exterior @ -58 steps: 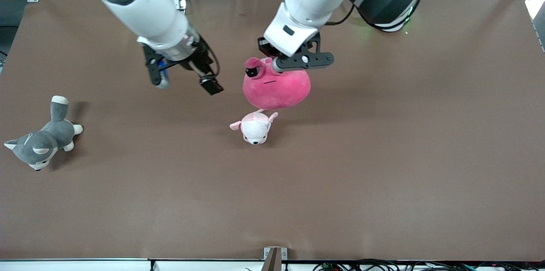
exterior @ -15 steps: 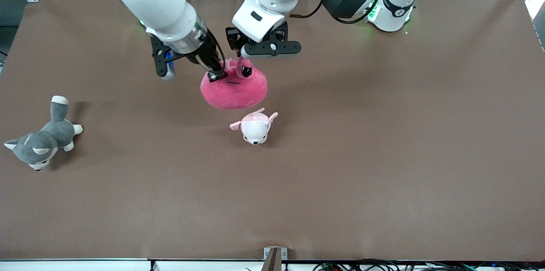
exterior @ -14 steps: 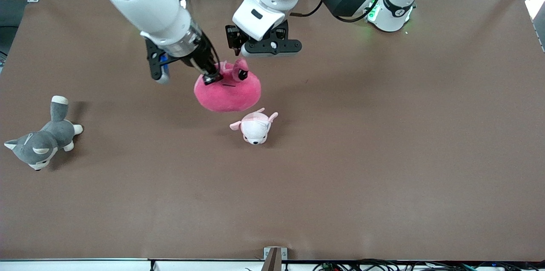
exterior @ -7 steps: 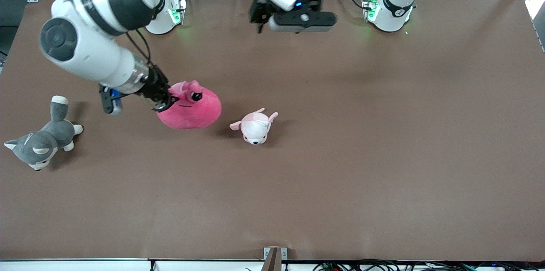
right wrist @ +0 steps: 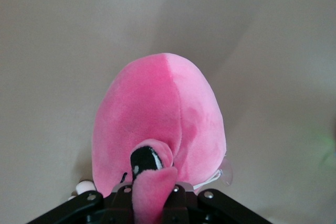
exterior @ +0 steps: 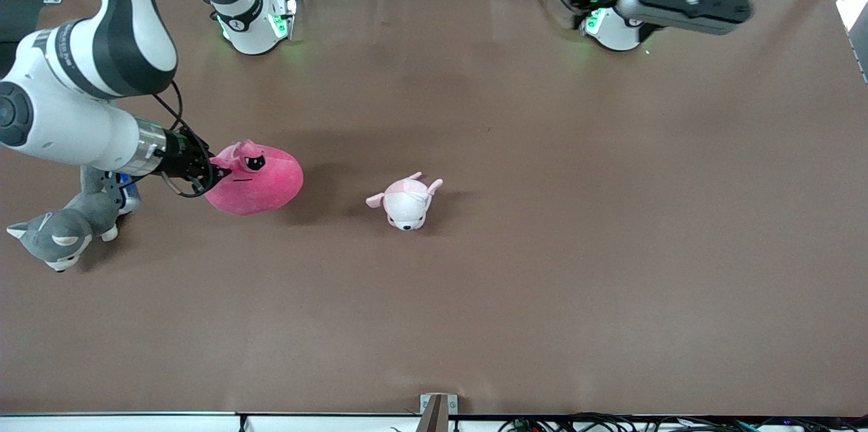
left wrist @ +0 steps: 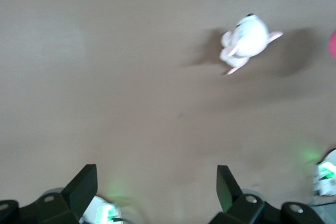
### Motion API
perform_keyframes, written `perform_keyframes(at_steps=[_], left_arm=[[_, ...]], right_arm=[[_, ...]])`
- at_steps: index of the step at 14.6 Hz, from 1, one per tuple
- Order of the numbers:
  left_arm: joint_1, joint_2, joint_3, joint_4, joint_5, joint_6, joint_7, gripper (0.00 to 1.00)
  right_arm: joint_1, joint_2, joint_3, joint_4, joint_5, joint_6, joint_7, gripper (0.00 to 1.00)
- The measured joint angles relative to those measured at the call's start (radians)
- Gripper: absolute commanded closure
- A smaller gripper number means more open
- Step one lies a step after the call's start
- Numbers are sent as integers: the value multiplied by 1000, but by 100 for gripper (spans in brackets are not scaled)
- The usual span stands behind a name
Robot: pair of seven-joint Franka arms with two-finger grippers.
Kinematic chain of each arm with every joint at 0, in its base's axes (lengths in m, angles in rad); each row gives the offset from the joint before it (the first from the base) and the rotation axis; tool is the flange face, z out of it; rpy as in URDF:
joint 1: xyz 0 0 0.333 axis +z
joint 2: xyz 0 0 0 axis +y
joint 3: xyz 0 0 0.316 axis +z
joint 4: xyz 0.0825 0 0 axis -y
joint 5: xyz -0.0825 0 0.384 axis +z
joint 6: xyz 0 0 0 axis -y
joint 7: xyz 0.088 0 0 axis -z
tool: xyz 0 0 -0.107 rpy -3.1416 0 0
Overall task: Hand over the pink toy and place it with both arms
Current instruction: 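Lower the pink plush beside the grey cat and open the right gripper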
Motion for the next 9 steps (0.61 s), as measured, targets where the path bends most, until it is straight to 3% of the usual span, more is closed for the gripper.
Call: perform_keyframes(at_steps=[5, 8, 9], left_arm=[[121, -160, 0, -247, 78, 45, 216, 0], [175, -168, 0, -304, 130, 88, 291, 0], [192, -159, 0, -315, 145, 106, 314, 0]], right_arm=[[-76, 9, 0, -168, 0, 192, -204, 100], [-82, 18, 1, -204, 0, 217, -240, 98], [-82, 24, 2, -207, 0, 219, -245, 92]])
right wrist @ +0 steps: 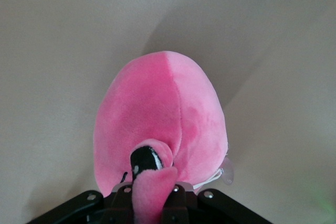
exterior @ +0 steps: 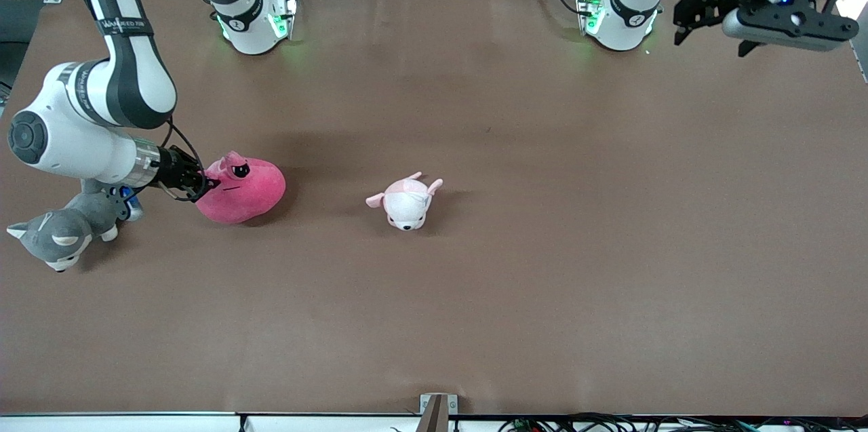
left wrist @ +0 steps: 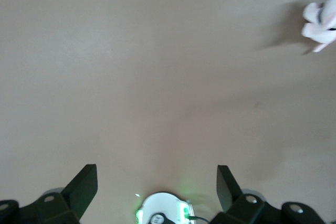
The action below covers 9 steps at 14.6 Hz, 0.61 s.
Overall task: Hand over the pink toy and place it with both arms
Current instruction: 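Lower the pink plush beside the grey cat and open the right gripper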
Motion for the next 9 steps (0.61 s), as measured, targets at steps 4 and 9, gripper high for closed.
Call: perform_keyframes(at_steps=[4, 9], left_arm=[[89, 77, 1, -11, 9, 87, 100, 0], [106, 176, 0, 47, 9, 108, 119, 0]], right_arm=[[-6, 32, 1, 0, 0, 19, -48, 0], [-23, 47, 1, 37, 0, 16, -117, 0]])
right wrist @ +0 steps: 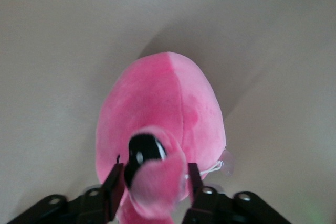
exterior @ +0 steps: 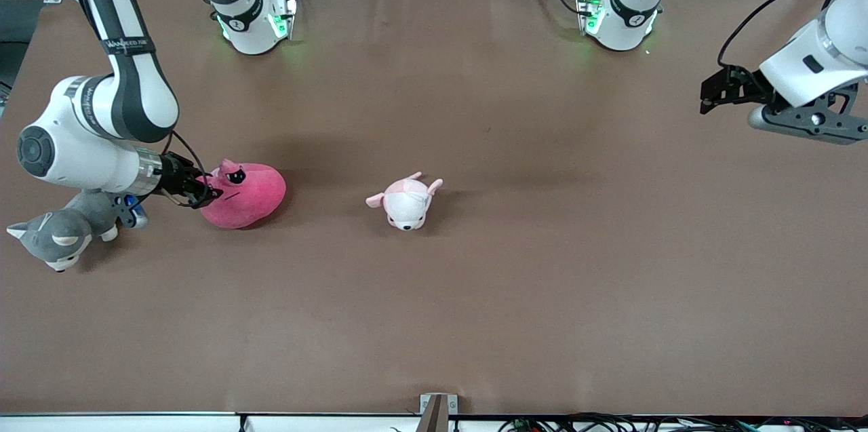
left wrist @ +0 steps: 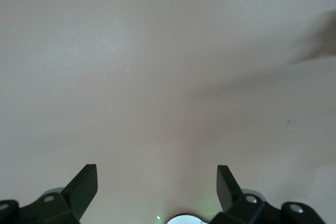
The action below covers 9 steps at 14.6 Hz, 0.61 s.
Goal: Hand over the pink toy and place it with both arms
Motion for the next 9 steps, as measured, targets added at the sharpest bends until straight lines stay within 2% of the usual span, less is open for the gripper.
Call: perform_keyframes(at_steps=[2, 4, 7, 9], left_arm=[[1, 11, 3, 36, 0, 0, 0, 0], [3, 19, 5, 66, 0, 0, 0, 0], [24, 40, 9, 97, 0, 0, 0, 0], [38, 48, 11, 108, 0, 0, 0, 0]], right_arm=[[-6, -3, 0, 69, -2, -55, -140, 0], [-36, -8, 0, 172, -14, -134, -368, 0], [-76, -13, -1, 298, -104, -196, -633, 0], [-78, -13, 0, 343, -157, -199, -684, 0]])
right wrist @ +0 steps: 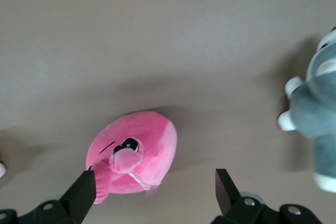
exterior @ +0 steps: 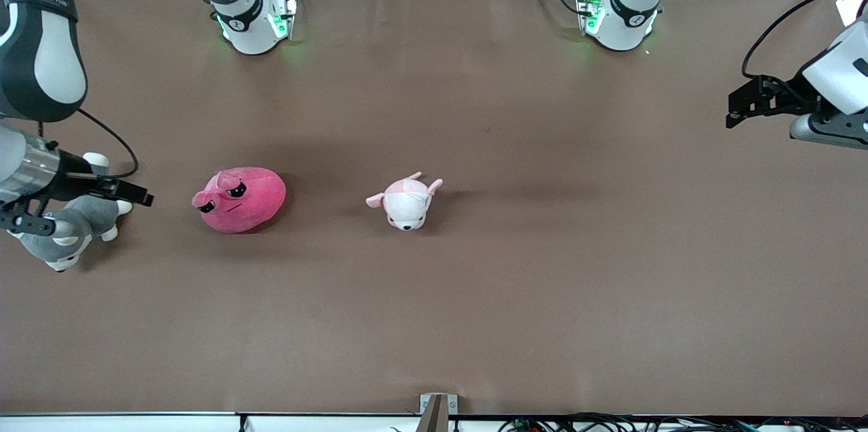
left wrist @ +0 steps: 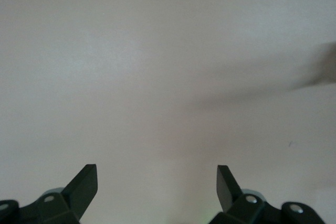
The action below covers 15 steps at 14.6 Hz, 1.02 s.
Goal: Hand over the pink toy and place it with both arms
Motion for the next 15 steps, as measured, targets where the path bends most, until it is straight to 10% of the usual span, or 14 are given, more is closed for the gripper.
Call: perform_keyframes(at_steps=[15], left_arm=[[6, 3, 2, 31, 0, 0, -9, 0]], right_arm=[[20, 5, 20, 287, -82, -325, -118, 0]])
